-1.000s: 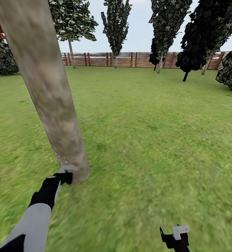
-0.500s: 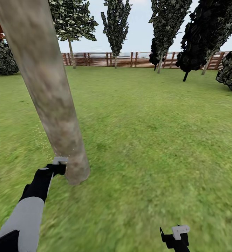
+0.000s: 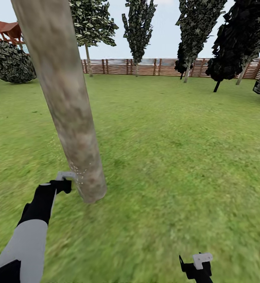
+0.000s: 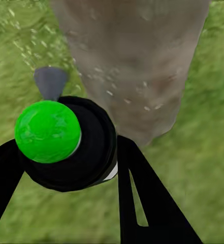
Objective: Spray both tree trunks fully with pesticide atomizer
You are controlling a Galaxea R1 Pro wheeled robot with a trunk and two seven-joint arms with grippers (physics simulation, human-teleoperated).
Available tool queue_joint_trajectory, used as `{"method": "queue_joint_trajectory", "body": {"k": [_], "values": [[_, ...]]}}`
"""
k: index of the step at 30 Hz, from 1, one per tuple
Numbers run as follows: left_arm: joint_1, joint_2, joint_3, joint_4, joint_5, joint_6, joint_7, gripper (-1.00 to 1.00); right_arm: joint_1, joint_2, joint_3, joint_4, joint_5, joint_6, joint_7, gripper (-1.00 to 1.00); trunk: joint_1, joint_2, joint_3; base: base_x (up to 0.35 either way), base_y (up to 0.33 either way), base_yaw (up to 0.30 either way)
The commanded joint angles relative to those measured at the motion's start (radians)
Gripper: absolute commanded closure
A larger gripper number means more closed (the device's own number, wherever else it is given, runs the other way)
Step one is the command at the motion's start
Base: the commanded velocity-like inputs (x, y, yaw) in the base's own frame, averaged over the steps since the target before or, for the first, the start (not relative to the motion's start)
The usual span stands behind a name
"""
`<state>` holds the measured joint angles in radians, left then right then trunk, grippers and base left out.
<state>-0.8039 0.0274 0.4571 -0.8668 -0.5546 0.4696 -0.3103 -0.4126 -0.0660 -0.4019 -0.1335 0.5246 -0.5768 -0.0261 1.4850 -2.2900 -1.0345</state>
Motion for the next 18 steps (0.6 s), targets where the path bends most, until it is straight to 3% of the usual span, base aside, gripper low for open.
{"method": "queue_joint_trajectory", "body": {"k": [1, 6, 12, 15, 17, 18], "values": [[-0.001, -0.008, -0.002, -0.021, -0.001, 0.009, 0.0, 1.0, 0.0, 0.0, 0.0, 0.0, 0.0, 0.0, 0.0, -1.0, 0.0, 0.0, 0.0, -0.011, 0.0, 0.007], [-0.008, -0.029, -0.091, -0.048, 0.003, 0.054, 0.0, 1.0, 0.0, 0.0, 0.0, 0.0, 0.0, 0.0, 0.0, -1.0, 0.0, 0.0, 0.0, -0.002, 0.0, 0.001], [-0.021, 0.039, -0.087, -0.062, 0.004, 0.066, -0.022, 1.0, 0.0, 0.0, 0.0, 0.0, 0.0, 0.0, 0.0, -1.0, 0.0, 0.0, 0.0, 0.0, 0.0, 0.0], [-0.021, 0.022, -0.095, -0.064, 0.003, 0.066, -0.047, 1.0, 0.0, 0.0, 0.0, 0.0, 0.0, 0.0, 0.0, -1.0, 0.0, 0.0, 0.0, 0.0, 0.0, 0.115], [-0.04, -0.023, -0.1, -0.067, 0.003, 0.09, -0.052, 1.0, 0.0, 0.0, 0.0, 0.0, 0.0, 0.0, 0.0, -1.0, 0.0, 0.0, 0.0, 0.0, 0.0, 0.259], [-0.054, -0.029, -0.1, -0.067, 0.003, 0.101, -0.053, 1.0, 0.0, 0.0, 0.0, 0.0, 0.0, 0.0, 0.0, -1.0, 0.0, 0.0, 0.0, 0.0, 0.0, 0.271]]}}
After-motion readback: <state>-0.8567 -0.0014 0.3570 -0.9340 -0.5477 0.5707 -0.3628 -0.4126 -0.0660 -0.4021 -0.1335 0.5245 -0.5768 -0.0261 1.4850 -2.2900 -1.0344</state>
